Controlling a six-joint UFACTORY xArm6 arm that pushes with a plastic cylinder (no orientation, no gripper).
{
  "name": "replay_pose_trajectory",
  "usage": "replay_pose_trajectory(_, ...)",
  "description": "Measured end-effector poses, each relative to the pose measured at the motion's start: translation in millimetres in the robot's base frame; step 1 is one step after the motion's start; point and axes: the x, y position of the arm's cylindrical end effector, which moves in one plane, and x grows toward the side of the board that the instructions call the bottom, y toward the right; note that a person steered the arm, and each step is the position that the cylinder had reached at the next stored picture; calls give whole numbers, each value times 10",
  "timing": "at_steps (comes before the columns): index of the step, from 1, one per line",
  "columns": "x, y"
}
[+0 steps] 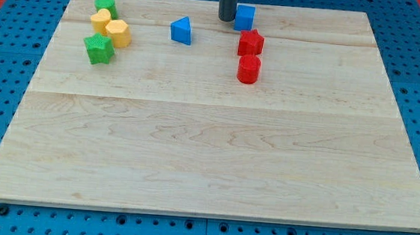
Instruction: Push blue triangle below red circle
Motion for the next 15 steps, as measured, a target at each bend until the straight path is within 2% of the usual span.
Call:
replay_pose_trajectory(2, -10, 204)
replay_pose_trajectory(3, -323, -261)
replay_pose_trajectory(4, -257, -339)
replay_pose_trajectory(6, 303, -709)
replay_pose_trajectory(8, 1138, -858)
replay_pose_trajectory(9, 1353, -956)
replay_pose_trajectory(11, 1222, -1341)
replay_pose_trajectory(12, 1566, -1456)
replay_pose_trajectory(13, 1795, -1118)
replay_pose_trajectory(15, 2341, -1223)
